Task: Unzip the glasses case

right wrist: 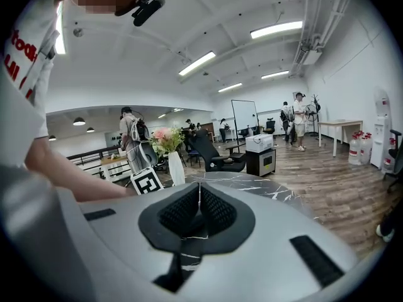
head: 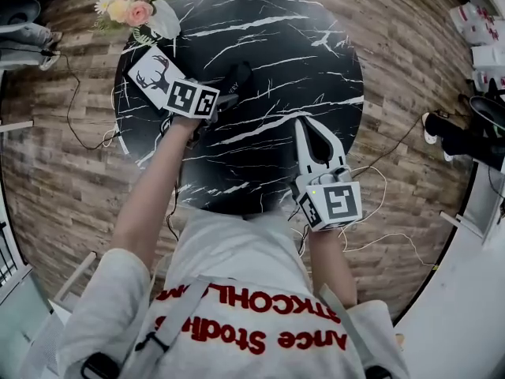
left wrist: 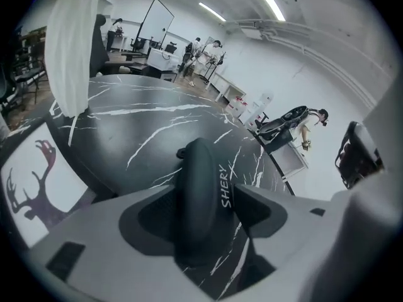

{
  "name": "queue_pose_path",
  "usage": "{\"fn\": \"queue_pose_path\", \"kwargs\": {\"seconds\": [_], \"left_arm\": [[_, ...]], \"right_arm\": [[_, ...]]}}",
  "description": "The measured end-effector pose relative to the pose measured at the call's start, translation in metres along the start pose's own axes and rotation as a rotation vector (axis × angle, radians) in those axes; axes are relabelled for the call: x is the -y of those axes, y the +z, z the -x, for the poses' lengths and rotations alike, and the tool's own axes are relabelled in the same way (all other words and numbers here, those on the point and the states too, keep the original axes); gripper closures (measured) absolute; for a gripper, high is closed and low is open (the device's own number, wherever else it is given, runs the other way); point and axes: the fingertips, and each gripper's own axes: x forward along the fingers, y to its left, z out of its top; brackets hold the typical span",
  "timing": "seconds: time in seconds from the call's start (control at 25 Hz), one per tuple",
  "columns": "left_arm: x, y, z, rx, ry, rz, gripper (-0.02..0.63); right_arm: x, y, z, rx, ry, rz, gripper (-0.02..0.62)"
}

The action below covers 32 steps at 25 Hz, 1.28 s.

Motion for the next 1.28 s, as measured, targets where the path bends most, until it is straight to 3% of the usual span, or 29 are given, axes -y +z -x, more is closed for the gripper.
{"fn": "queue_pose_path", "kwargs": {"seconds": [0.28, 0.48, 0.56, 0.92, 1.16, 1.28], "left_arm": [[0.006, -0.029, 0.011, -0.034, 0.002, 0.075, 0.314], [0.023, -0.057, 0.014, -0.002, -0.095, 0.374, 0.327], [0.033, -0.067, 0.014, -0.003, -0.129, 0.442, 0.327], [0.072, -0.109, 0.013, -0.090, -0.167, 0.448, 0.358], [0.090, -0.104, 0.000, -0.057, -0.264, 0.557, 0.383], [0.091, -0.096, -0.006, -0.053, -0.260, 0.546, 0.377]], "right_arm": [[0.000, -0.003, -0.002, 0.005, 0.022, 0.000, 0.577], [-0.005, -0.020, -0.014, -0.041, 0.055, 0.010, 0.577], [-0.010, -0.033, -0.020, -0.075, 0.075, 0.023, 0.577], [-0.032, -0.085, -0.023, -0.212, 0.167, 0.054, 0.577], [-0.057, -0.179, -0.018, -0.507, 0.282, 0.124, 0.577], [-0.063, -0.220, -0.016, -0.641, 0.279, 0.118, 0.539]]}}
